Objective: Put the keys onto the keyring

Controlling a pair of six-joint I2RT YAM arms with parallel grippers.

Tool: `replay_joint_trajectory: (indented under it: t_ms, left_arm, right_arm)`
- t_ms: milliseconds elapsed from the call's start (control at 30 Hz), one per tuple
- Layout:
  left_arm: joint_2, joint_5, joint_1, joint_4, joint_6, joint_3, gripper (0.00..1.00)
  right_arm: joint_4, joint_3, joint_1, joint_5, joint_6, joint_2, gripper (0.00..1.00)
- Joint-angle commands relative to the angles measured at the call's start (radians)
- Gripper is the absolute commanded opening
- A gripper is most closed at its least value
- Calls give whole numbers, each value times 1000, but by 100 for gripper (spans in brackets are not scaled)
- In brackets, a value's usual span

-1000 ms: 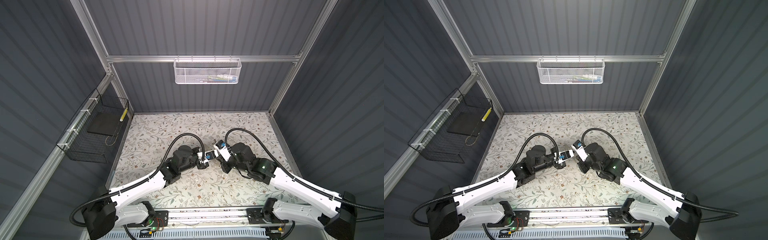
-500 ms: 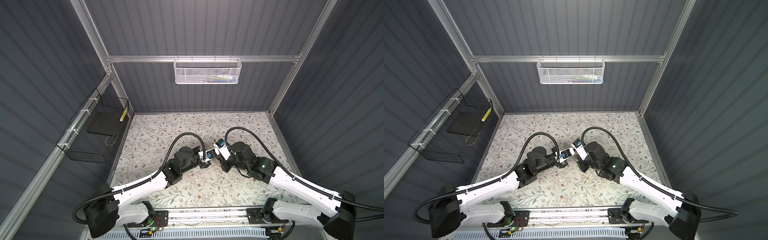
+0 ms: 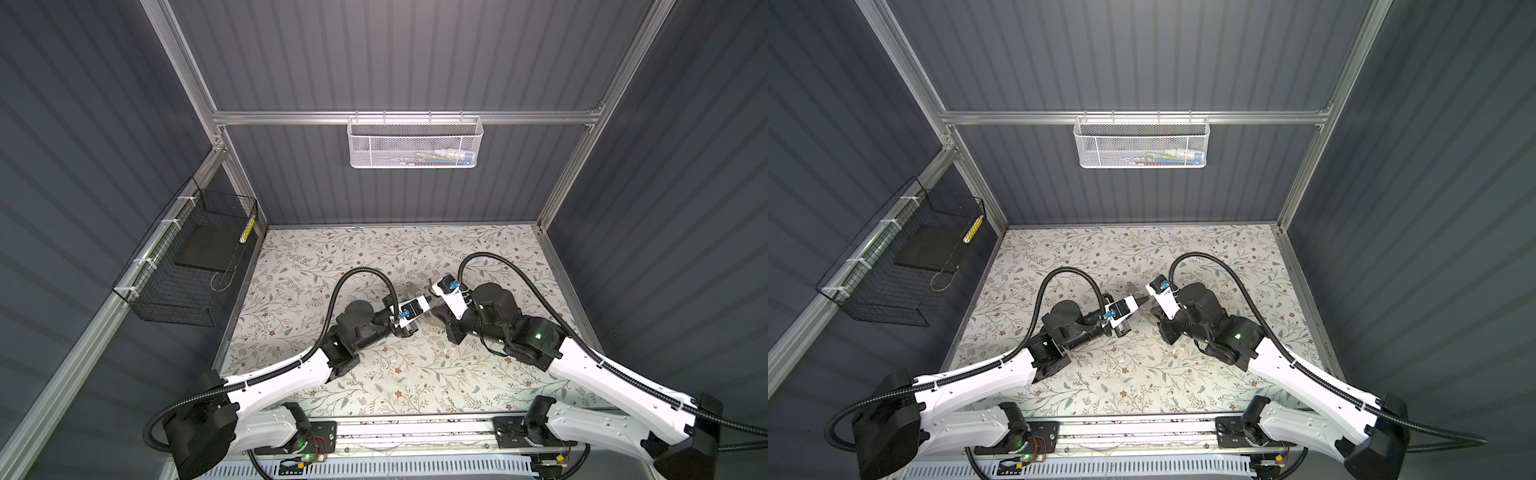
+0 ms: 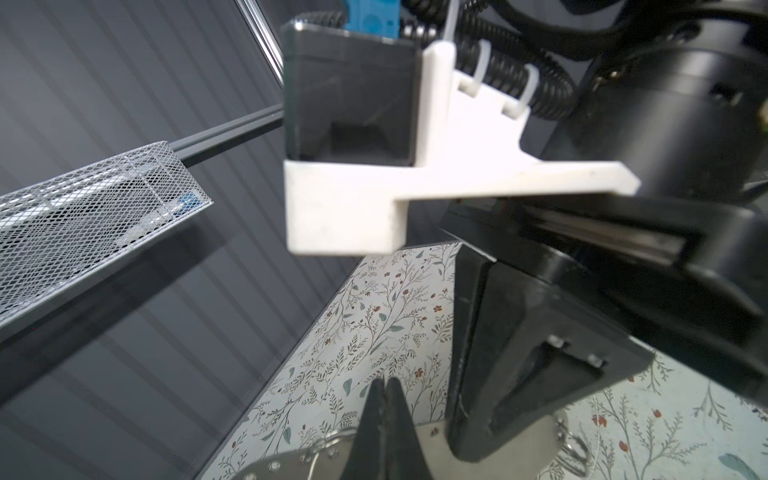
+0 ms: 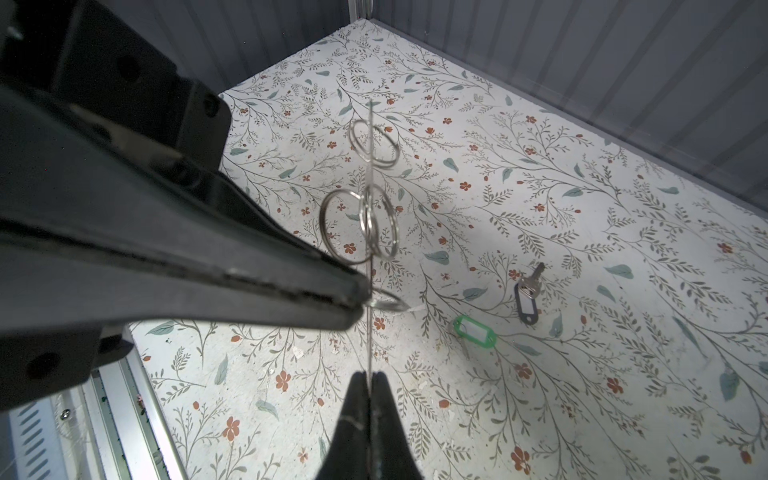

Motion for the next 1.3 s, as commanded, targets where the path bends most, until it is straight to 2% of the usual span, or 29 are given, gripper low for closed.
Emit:
replay_joint_trajectory:
  t_ms: [0, 267, 500, 800, 1267]
  left_arm:
    - [-15, 19, 10, -15, 1, -22, 0]
    - [-30, -1, 10, -85, 74, 5, 0]
    - [-43, 0, 11, -83, 57, 12, 0]
    - [-41, 28, 34, -85, 20, 19, 0]
    - [-6, 41, 42, -45, 70, 16, 0]
  right_arm:
    - [59, 8, -5, -82, 11, -24, 0]
    - [17, 16, -25, -111, 13, -8, 0]
    - [1, 42, -33, -131, 48, 36, 0]
    - [-25, 50, -33, -89, 55, 53, 0]
    - [38, 43, -41, -203, 116, 44, 0]
